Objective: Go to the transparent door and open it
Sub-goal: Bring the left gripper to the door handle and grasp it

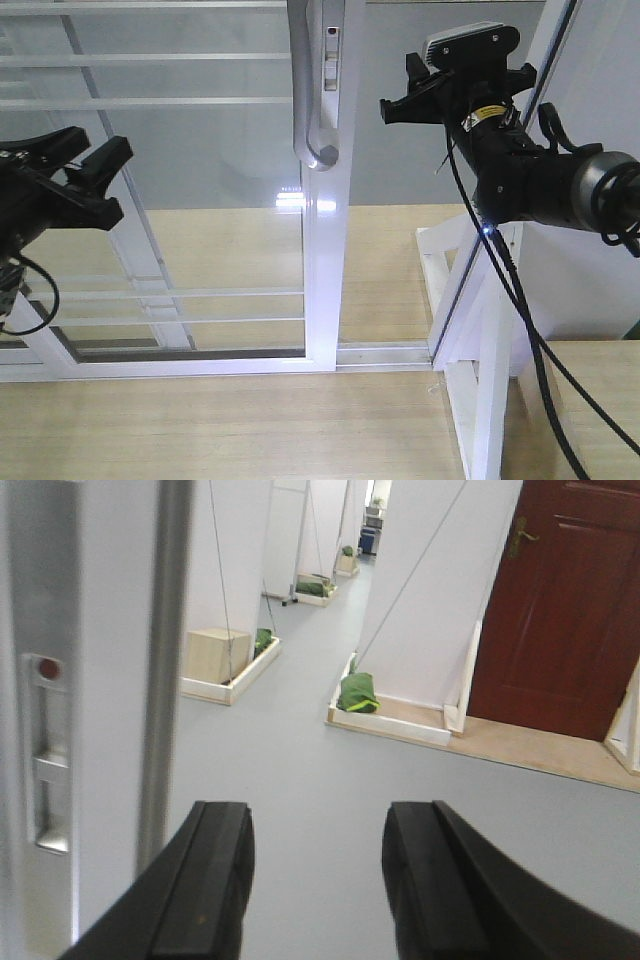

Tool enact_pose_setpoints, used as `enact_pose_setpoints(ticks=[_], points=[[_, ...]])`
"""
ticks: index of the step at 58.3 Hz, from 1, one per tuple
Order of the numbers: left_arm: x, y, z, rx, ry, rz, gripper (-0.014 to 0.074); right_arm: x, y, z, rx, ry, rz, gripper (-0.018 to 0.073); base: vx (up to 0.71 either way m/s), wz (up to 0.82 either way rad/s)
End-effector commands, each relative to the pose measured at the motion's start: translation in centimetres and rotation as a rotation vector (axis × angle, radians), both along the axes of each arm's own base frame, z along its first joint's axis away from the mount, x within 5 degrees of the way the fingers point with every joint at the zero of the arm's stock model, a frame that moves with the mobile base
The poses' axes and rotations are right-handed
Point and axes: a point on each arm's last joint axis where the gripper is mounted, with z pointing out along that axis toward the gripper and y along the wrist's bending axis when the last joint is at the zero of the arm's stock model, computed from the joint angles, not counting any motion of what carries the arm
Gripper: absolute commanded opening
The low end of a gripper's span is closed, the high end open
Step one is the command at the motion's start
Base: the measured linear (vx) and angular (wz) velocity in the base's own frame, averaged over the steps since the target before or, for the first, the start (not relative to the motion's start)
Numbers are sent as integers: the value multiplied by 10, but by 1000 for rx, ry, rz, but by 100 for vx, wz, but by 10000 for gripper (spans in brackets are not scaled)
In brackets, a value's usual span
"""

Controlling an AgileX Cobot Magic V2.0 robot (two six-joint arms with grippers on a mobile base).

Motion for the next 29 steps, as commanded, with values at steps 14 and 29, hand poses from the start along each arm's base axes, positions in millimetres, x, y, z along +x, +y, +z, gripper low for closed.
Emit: enact_pose_setpoints(ticks=[14, 29], points=[[74, -51, 11, -58, -104, -186, 461, -3, -6, 38, 33, -155, -31, 385, 0, 0], [129, -92, 7, 8, -101, -191, 461, -3, -6, 39, 29, -160, -32, 385, 0, 0]])
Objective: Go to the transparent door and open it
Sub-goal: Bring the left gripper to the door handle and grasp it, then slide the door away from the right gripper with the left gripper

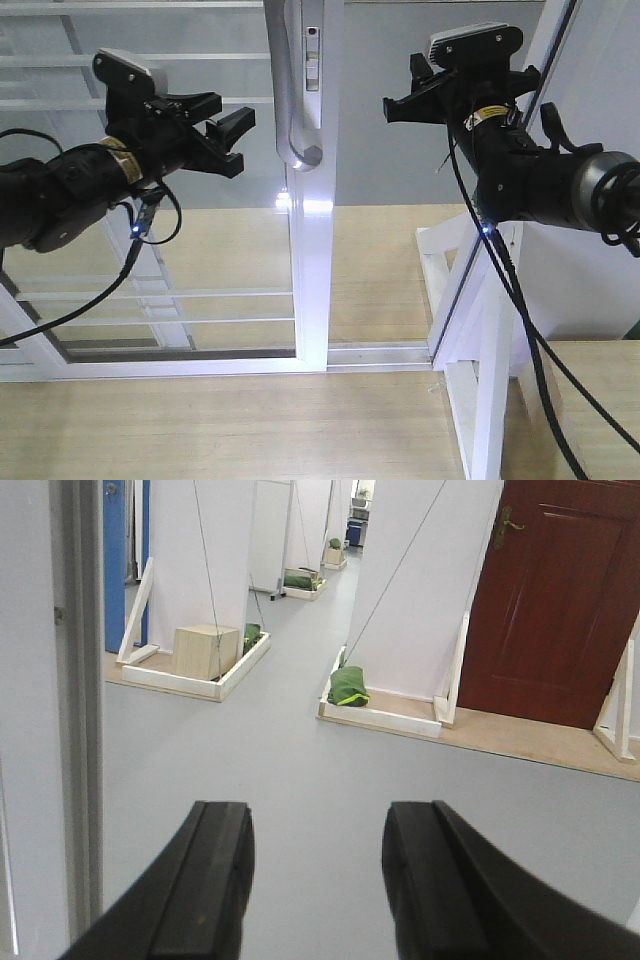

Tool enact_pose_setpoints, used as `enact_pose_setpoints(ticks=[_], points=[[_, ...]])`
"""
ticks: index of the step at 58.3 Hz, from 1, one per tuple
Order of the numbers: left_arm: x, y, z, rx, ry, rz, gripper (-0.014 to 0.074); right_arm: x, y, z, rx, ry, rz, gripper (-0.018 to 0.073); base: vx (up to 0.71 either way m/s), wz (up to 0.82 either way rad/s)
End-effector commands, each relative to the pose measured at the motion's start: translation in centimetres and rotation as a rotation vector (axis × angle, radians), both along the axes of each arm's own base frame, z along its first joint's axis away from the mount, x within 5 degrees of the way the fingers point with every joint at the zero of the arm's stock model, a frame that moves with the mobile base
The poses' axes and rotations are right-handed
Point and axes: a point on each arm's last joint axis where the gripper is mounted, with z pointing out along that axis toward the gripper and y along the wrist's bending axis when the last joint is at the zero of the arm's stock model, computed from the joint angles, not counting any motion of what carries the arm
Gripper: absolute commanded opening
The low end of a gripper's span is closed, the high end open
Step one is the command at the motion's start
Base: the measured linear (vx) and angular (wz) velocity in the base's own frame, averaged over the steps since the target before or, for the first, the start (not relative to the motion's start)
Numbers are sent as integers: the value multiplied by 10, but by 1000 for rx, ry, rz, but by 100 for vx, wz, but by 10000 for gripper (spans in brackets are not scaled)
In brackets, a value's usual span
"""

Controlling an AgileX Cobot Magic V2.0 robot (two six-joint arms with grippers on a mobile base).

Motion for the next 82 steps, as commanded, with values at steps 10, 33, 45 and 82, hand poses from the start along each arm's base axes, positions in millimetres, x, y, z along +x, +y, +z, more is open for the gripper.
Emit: enact_pose_setpoints(ticks=[10, 33, 45, 82], points=[[29, -29, 34, -100, -138, -27, 461, -3, -4, 39, -5, -169, -17, 385, 0, 0], [66, -51, 39, -56, -114, 31, 461, -3, -4, 39, -61, -177, -19, 385, 0, 0], [76, -51, 47, -43, -112, 76, 461, -3, -4, 39, -61, -177, -19, 385, 0, 0], [76, -40, 41, 59, 24, 165, 351, 0, -15, 37, -61, -155, -42, 385, 0, 0]])
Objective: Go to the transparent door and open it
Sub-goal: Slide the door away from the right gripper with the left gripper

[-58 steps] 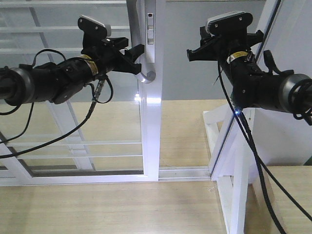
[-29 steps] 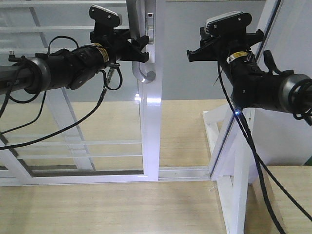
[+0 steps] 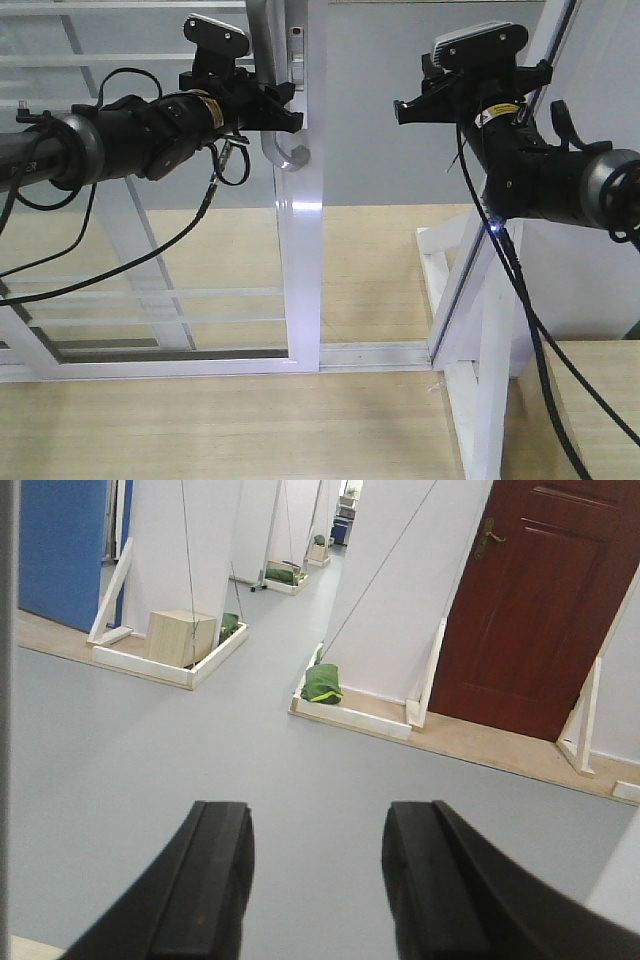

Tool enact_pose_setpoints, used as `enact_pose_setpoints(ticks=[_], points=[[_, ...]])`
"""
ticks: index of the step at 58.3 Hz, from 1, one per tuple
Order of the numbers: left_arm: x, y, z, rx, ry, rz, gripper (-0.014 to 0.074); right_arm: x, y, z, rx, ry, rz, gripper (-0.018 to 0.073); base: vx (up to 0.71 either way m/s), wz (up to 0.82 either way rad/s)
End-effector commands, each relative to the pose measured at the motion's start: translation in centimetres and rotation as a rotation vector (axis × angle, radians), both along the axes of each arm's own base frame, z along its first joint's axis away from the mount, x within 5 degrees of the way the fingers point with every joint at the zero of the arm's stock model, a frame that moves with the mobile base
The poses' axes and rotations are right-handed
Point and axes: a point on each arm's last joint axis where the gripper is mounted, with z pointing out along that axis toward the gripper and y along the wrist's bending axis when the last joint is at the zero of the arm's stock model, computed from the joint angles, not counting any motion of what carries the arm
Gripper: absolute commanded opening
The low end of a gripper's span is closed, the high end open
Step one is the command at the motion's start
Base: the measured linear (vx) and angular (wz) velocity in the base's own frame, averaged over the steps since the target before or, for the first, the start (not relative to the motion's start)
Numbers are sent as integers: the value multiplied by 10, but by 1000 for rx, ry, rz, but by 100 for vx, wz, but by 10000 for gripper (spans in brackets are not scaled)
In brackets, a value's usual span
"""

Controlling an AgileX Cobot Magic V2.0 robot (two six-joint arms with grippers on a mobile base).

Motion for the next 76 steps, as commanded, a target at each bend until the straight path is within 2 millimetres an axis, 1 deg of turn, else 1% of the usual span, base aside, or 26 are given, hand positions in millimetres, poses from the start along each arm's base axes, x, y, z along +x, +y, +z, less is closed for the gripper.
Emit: enact_pose_setpoints(ticks=[1, 3, 9, 20, 34, 46, 55, 62, 76], points=[[1, 13, 44, -64, -83, 41, 351, -3, -3, 38, 21, -149, -11, 385, 0, 0], [1, 15, 44, -56, -73, 51, 351, -3, -3, 37, 20, -147, -10, 385, 0, 0], [3, 30, 46, -29, -42, 103, 351, -3, -3, 37, 20, -143, -9, 385, 0, 0], [3, 59, 62, -3, -22, 188, 351, -3, -3, 37, 20, -142, -9, 385, 0, 0], [-3, 84, 80, 42, 1, 266, 351, -3, -3, 37, 20, -142, -9, 385, 0, -1], [-11, 100, 95, 119, 15, 318, 351, -3, -3, 37, 18, -141, -7, 385, 0, 0], [-18, 116, 112, 131, 2, 361, 351, -3, -3, 37, 18, -141, -7, 385, 0, 0], [-24, 123, 122, 137, 2, 390, 351, -3, -3, 37, 18, -141, -7, 385, 0, 0], [-30, 128, 124, 160, 43, 424, 347, -3, -3, 37, 18, -141, -7, 385, 0, 0]])
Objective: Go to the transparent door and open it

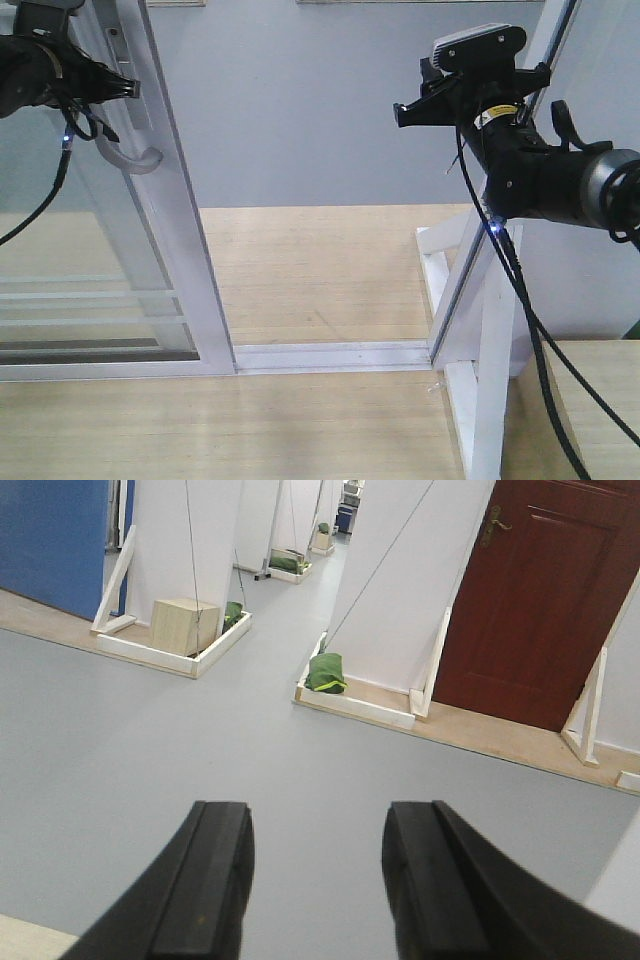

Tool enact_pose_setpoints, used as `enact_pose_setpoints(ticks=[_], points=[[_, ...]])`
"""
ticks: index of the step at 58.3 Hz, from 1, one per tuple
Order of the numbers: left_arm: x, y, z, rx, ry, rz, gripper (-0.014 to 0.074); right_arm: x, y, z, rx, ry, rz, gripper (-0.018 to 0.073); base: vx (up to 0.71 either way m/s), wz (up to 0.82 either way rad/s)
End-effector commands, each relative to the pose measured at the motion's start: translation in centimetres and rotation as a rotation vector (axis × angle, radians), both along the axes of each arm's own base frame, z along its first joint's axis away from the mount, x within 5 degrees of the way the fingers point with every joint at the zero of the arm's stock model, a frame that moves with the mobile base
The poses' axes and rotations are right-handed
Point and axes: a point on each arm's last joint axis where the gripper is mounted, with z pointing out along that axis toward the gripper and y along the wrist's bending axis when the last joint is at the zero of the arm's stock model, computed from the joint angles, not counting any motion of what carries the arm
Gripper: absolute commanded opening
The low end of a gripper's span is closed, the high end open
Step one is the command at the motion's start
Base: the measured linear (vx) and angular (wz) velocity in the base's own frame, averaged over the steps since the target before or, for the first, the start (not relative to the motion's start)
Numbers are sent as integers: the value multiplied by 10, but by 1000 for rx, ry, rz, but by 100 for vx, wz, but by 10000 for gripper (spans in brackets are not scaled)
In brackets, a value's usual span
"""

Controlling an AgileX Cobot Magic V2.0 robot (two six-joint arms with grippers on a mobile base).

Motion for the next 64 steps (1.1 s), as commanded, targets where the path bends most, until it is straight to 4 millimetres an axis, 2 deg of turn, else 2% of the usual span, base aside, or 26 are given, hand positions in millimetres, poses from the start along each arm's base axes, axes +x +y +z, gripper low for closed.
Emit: enact_pose_setpoints(ticks=[1, 6, 14, 26, 33, 45, 55, 64], points=[[-12, -18, 64, -42, -237, -98, 342, -3, -3, 39, 20, -161, -11, 385, 0, 1], [-20, -15, 63, -33, -211, -83, 322, -3, -3, 39, 20, -160, -11, 385, 0, 1], [-43, -12, 62, -9, -211, -105, 283, -3, -2, 37, 18, -144, -5, 385, 0, 0], [-91, -7, 63, -13, -244, -147, 250, -5, -1, 35, 6, -69, 15, 385, 0, 0], [-118, -3, 68, 41, -287, -190, 250, -13, -1, 47, 3, -9, 40, 385, 0, 0], [-162, 5, 63, 103, -299, -212, 250, -45, -5, 91, 8, 77, 95, 361, 0, 0], [-197, 11, 51, 103, -295, -207, 250, -84, -12, 124, 11, 161, 147, 274, 0, 0], [-231, 17, 38, 100, -305, -205, 249, -129, -26, 131, 94, 133, 134, 178, 0, 0]])
